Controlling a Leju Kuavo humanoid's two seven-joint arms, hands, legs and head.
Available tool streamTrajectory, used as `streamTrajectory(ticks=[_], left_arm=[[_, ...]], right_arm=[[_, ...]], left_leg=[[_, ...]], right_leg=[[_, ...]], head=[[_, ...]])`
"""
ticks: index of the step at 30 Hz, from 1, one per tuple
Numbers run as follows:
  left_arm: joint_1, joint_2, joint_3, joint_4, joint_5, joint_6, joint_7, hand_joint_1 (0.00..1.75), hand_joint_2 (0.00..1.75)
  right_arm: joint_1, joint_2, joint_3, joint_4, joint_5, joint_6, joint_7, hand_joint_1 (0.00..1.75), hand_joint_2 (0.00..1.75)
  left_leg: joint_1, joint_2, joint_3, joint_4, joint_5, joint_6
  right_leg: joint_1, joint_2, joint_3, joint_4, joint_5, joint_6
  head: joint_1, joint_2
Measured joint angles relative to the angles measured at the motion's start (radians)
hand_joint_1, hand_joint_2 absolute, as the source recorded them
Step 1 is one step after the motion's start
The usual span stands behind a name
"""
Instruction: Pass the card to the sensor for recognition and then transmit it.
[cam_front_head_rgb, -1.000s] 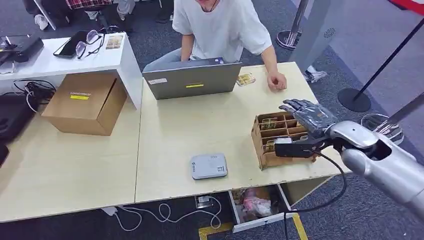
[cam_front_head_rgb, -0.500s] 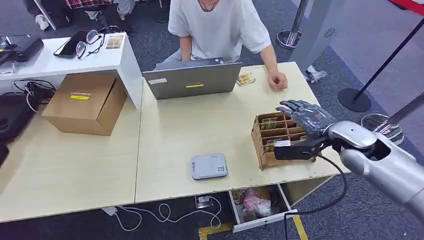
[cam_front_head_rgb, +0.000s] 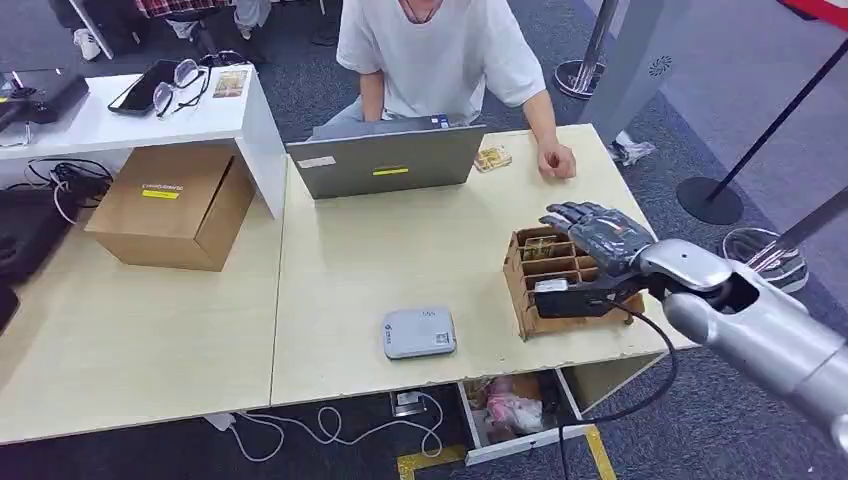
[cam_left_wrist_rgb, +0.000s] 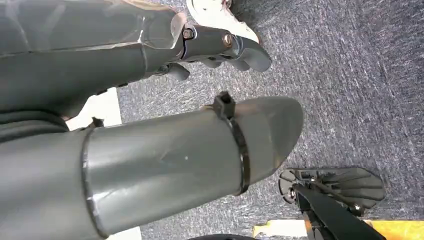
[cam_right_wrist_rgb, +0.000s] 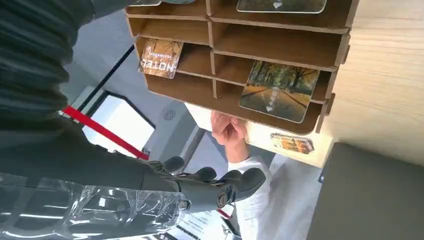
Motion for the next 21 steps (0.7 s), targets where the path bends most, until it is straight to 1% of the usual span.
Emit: streamTrajectory(ticks=[3, 11, 17, 21], left_arm=[[0.000, 0.000, 0.003, 0.000, 0.003, 0.000, 0.000, 0.00, 0.00], [0.000, 0.003, 0.007, 0.003, 0.003, 0.000, 0.000, 0.00, 0.00], [0.001, 0.006, 0.013, 0.005, 0.006, 0.000, 0.000, 0.00, 0.00], [0.001, 0.007, 0.016, 0.005, 0.006, 0.000, -0.001, 0.00, 0.00]], right_arm=[[-0.001, 0.000, 0.000, 0.008, 0.000, 0.001, 0.009, 0.00, 1.75], [-0.003, -0.015, 0.003, 0.029, -0.011, 0.003, 0.009, 0.00, 1.75], [-0.005, -0.043, 0.017, 0.029, -0.035, 0.004, 0.013, 0.00, 1.75], [-0.003, -0.074, 0.017, 0.021, -0.050, 0.003, 0.022, 0.00, 1.75]], left_leg=[[0.000, 0.000, 0.000, 0.000, 0.000, 0.000], [0.000, 0.000, 0.000, 0.000, 0.000, 0.000], [0.000, 0.000, 0.000, 0.000, 0.000, 0.000], [0.000, 0.000, 0.000, 0.000, 0.000, 0.000]], right_leg=[[0.000, 0.000, 0.000, 0.000, 0.000, 0.000], [0.000, 0.000, 0.000, 0.000, 0.000, 0.000], [0.000, 0.000, 0.000, 0.000, 0.000, 0.000], [0.000, 0.000, 0.000, 0.000, 0.000, 0.000]], head=[[0.000, 0.000], [0.000, 0.000], [0.000, 0.000], [0.000, 0.000]])
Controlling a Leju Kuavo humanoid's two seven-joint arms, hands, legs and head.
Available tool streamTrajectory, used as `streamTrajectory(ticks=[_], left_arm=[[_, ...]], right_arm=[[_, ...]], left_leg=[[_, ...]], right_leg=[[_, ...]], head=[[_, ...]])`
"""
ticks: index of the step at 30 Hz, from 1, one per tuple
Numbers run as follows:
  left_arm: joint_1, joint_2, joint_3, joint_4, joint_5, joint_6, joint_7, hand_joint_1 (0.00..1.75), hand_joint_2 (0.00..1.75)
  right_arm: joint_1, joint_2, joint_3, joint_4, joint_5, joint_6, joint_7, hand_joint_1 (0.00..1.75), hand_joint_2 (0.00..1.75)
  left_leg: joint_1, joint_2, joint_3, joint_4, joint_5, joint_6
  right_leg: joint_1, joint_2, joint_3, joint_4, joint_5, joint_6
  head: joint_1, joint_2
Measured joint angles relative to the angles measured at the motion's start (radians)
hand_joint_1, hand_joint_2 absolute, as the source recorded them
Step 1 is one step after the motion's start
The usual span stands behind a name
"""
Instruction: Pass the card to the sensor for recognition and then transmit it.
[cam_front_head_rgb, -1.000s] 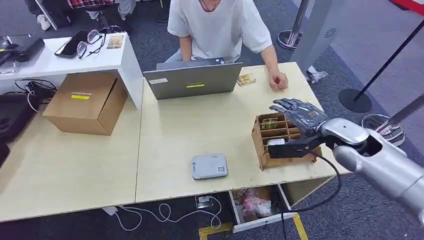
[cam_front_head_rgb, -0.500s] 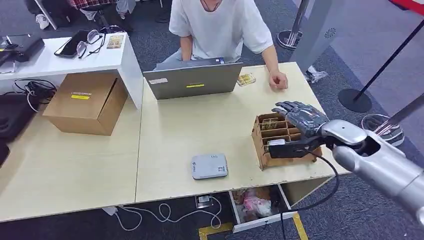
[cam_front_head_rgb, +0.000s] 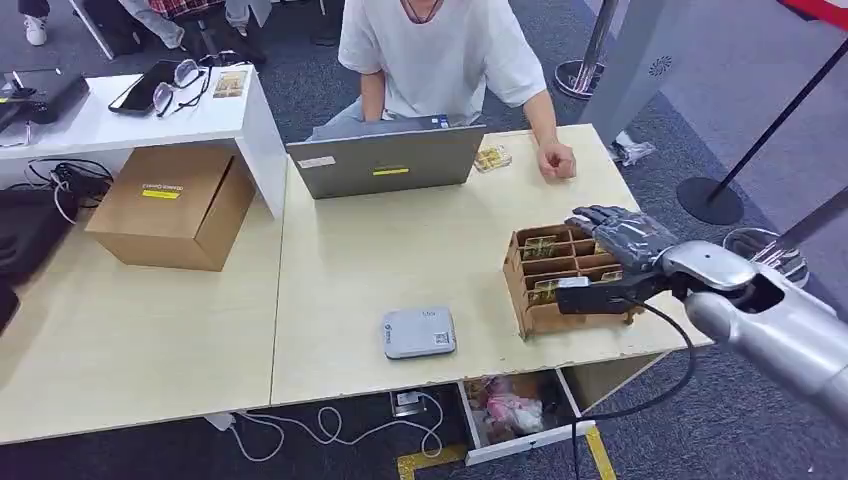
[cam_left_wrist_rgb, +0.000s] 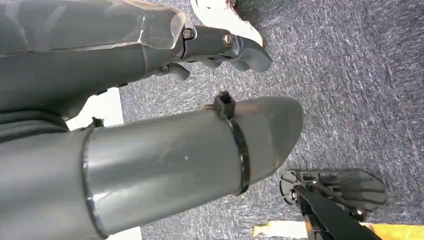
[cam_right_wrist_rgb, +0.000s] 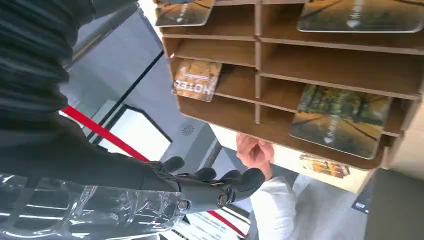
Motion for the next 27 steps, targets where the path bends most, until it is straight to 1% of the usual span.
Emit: streamTrajectory(ticks=[7, 14, 21, 27], left_arm=[[0.000, 0.000, 0.008, 0.003, -0.004, -0.002, -0.004, 0.00, 0.00], [0.001, 0.001, 0.008, 0.004, -0.012, -0.006, -0.008, 0.00, 0.00], [0.001, 0.001, 0.008, 0.004, -0.012, -0.008, -0.010, 0.00, 0.00], [0.000, 0.002, 0.012, 0.004, -0.012, -0.011, -0.012, 0.00, 0.00]], right_arm=[[0.042, -0.069, -0.006, -0.043, -0.021, -0.004, 0.021, 0.00, 1.75], [0.108, -0.140, -0.038, -0.105, -0.036, -0.007, 0.040, 0.00, 1.75], [0.132, -0.166, -0.054, -0.133, -0.038, -0.003, 0.041, 0.00, 1.75], [0.143, -0.169, -0.072, -0.149, -0.034, 0.023, 0.038, 0.00, 1.75]], left_leg=[[0.000, 0.000, 0.000, 0.000, 0.000, 0.000], [0.000, -0.001, 0.000, 0.000, -0.001, 0.001], [0.000, 0.000, 0.000, 0.000, -0.001, 0.001], [0.000, 0.000, 0.000, 0.000, -0.001, 0.001]], right_leg=[[0.000, 0.000, 0.000, 0.000, 0.000, 0.000], [0.000, -0.001, 0.000, 0.000, 0.000, 0.000], [0.000, -0.001, 0.000, 0.000, 0.000, 0.000], [0.000, -0.001, 0.000, 0.000, 0.000, 0.000]], head=[[0.000, 0.000], [0.000, 0.000], [0.000, 0.000], [0.000, 0.000]])
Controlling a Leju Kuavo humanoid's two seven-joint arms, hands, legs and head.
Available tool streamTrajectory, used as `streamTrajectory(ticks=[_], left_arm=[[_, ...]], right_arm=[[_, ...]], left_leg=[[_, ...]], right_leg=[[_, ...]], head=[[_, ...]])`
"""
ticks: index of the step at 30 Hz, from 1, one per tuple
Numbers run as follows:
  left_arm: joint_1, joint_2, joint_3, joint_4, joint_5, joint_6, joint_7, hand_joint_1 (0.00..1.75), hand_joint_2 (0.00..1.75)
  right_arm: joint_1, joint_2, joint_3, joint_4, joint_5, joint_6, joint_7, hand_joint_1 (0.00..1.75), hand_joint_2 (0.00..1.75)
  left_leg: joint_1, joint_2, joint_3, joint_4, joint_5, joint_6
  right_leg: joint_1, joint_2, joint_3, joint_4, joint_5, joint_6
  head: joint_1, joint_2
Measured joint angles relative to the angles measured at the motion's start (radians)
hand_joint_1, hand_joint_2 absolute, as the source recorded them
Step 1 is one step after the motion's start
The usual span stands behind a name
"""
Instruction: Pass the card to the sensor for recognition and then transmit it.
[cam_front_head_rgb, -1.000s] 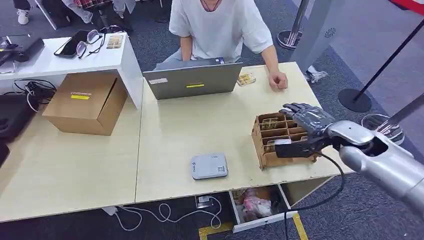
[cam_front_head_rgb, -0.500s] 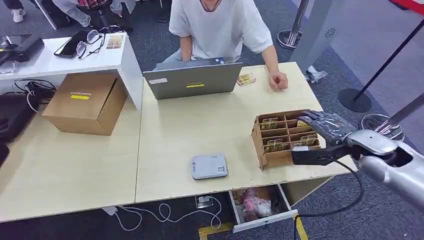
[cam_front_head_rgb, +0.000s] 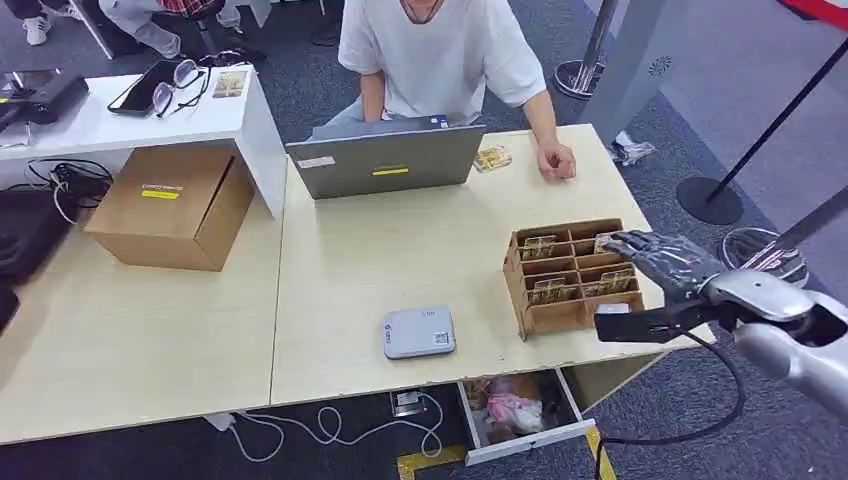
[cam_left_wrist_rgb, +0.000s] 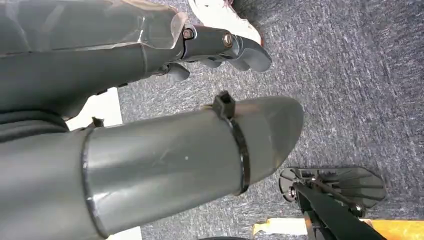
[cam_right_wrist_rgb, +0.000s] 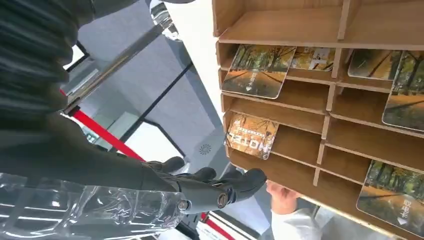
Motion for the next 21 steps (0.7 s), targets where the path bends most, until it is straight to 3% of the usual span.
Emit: streamTrajectory(ticks=[12, 21], left_arm=[[0.000, 0.005, 0.004, 0.001, 0.000, -0.009, -0.006, 0.00, 0.00], [0.000, 0.010, 0.007, 0.002, -0.007, -0.015, -0.009, 0.00, 0.00]], right_arm=[[-0.041, 0.032, 0.001, 0.009, 0.037, 0.039, -0.029, 0.00, 1.75], [-0.129, 0.093, 0.063, 0.071, 0.041, 0.063, -0.043, 0.02, 1.75]], left_leg=[[0.000, 0.000, -0.001, 0.000, 0.000, 0.000], [0.000, 0.000, 0.000, 0.000, 0.000, 0.000]], right_leg=[[0.000, 0.000, 0.000, 0.000, 0.000, 0.000], [0.000, 0.000, 0.000, 0.001, 0.000, 0.000]], head=[[0.000, 0.000], [0.000, 0.000]])
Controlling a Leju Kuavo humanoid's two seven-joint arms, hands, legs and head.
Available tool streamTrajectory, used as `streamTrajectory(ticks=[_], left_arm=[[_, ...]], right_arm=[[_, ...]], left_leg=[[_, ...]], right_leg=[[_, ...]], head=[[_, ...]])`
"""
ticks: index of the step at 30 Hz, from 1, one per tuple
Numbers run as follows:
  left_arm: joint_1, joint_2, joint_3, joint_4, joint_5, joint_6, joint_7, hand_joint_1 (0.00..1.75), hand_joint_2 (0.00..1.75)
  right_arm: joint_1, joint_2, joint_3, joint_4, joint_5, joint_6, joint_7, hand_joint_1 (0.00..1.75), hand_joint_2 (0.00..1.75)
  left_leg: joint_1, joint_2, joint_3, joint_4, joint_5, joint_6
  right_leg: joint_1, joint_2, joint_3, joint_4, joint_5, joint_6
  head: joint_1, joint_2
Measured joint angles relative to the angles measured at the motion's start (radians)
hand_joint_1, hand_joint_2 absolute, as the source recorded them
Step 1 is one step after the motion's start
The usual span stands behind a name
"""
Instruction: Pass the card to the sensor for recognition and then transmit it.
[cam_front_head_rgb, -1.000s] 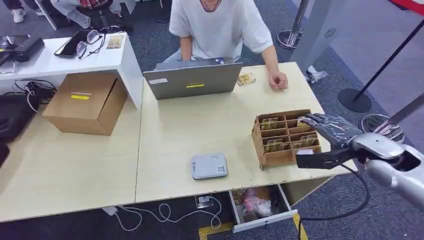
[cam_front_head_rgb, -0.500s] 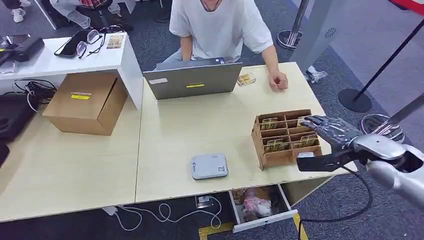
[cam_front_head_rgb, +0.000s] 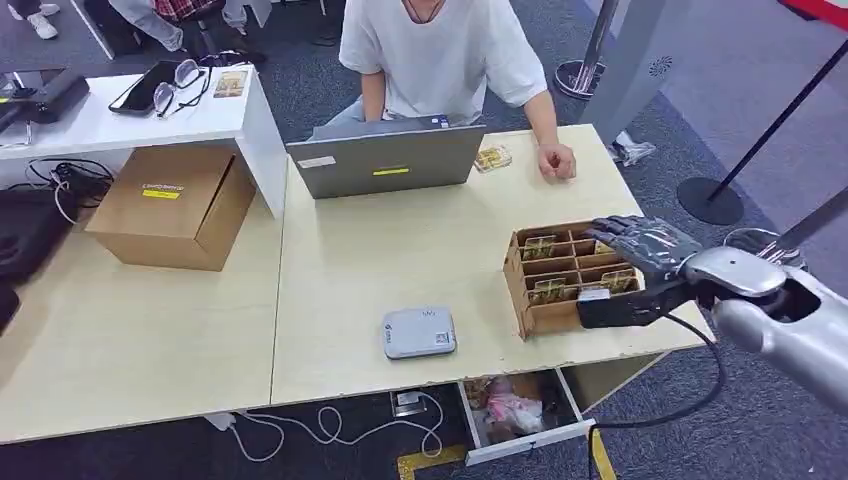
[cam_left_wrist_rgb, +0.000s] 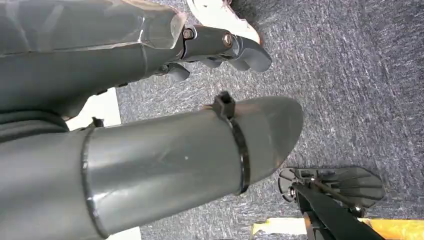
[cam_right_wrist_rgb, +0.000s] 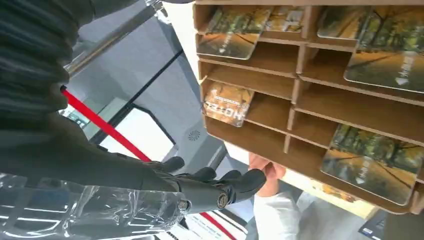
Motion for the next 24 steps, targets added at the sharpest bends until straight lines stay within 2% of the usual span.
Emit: streamTrajectory(ticks=[8, 24], left_arm=[[0.000, 0.003, 0.013, 0.002, -0.002, -0.001, -0.003, 0.00, 0.00], [0.000, 0.006, 0.020, 0.003, -0.002, -0.004, -0.003, 0.00, 0.00]], right_arm=[[-0.052, 0.046, 0.055, 0.057, -0.006, 0.002, -0.008, 0.09, 1.75], [-0.071, 0.074, 0.089, 0.104, -0.011, 0.001, -0.009, 0.10, 1.75]], left_leg=[[0.000, 0.000, 0.000, 0.000, 0.000, 0.000], [0.000, -0.001, 0.000, 0.000, 0.000, 0.000]], right_leg=[[0.000, 0.000, 0.000, 0.000, 0.000, 0.000], [0.000, 0.000, 0.000, 0.000, 0.000, 0.000]], head=[[0.000, 0.000], [0.000, 0.000]])
